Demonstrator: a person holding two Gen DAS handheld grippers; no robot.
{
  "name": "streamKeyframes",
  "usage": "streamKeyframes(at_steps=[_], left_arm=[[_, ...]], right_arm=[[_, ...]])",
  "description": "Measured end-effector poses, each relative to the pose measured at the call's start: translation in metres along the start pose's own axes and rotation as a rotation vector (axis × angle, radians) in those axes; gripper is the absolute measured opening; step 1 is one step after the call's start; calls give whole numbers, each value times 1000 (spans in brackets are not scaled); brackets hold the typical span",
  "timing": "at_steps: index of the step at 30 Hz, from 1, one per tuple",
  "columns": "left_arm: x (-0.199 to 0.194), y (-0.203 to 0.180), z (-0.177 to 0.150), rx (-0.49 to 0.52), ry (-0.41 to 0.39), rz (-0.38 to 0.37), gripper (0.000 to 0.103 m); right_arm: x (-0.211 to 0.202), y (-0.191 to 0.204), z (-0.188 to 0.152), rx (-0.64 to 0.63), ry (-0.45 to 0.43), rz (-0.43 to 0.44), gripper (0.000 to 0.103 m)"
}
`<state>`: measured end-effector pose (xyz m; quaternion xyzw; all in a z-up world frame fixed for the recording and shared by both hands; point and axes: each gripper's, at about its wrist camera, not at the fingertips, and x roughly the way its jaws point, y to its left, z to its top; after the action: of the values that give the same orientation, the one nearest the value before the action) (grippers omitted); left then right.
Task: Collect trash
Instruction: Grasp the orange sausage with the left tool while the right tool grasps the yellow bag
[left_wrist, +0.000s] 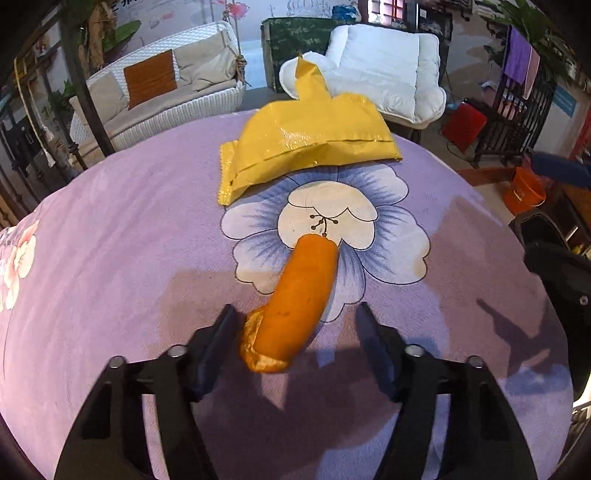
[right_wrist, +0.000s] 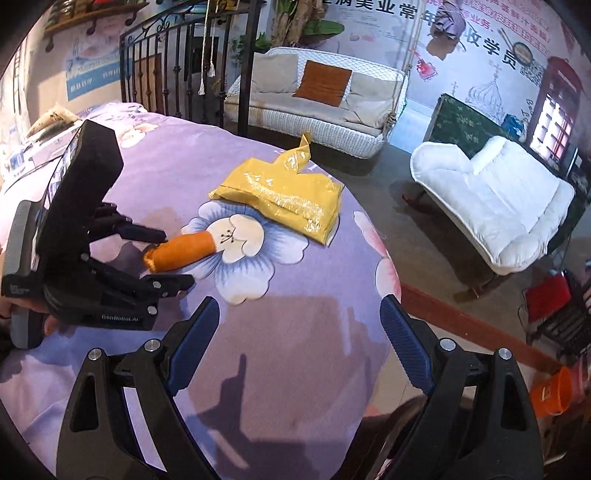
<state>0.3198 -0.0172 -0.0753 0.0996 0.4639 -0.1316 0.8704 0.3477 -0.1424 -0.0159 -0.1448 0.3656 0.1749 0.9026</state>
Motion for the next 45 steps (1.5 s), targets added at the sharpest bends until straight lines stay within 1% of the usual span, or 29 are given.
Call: streamKeyframes(at_steps=[1,2,3,4,5,7,9,12,16,18,20,21,22,23,24,25,29,32,36,41,45], left_arm=[[1,2,0,-9,0,-2,52],[-1,3,-1,-21,-4,-9,43],[-4,3,-3,-26,-6,-10,37],[-7,4,-4,-30,-10,-9,34],[-12,5,-7,-37,-18,-11,28],[-20,9,-10,-72,-34,-30,27],[-28,12,-15,-111,-52,-48,25],[-42,13,-20,-142,-80,-39,24],[-55,11,-26,-162,-115,-32,24],[-58,12,-30,-180,-118,-41,24],[-59,9,-31,-176,-117,-41,24],[-59,8,-33,-176,-119,-36,24],[-59,8,-33,-180,-122,-36,24],[-60,9,-34,-186,-124,-40,24],[-59,11,-35,-195,-126,-45,24],[-59,13,-35,-203,-127,-47,24],[-60,18,-34,-223,-132,-51,24],[-63,19,-36,-226,-138,-54,24],[-71,13,-43,-235,-152,-60,24],[-84,1,-52,-223,-182,-58,24],[-93,-7,-60,-225,-202,-72,24]], right_arm=[[4,0,4,-13,0,-5,88],[10,1,10,-32,0,-10,88],[15,2,15,-49,-1,-13,88],[22,3,21,-76,0,-21,88],[27,6,26,-97,2,-27,88],[40,12,36,-167,7,-32,88],[55,21,46,-240,9,-60,88],[78,30,63,-315,20,-78,88],[107,38,78,-369,29,-101,88],[123,43,80,-399,48,-109,75],[128,46,78,-397,41,-80,50],[127,46,78,-389,24,-83,44],[125,46,78,-382,16,-88,40],[123,46,77,-369,9,-89,31],[121,48,76,-360,3,-83,25],[118,49,74,-359,-2,-78,15],[101,53,70,-323,-23,-48,11],[89,53,65,-280,-16,-13,10],[69,55,57,-230,-6,11,10],[35,53,46,-151,-12,45,9],[2,50,33,-97,-45,64,8]])
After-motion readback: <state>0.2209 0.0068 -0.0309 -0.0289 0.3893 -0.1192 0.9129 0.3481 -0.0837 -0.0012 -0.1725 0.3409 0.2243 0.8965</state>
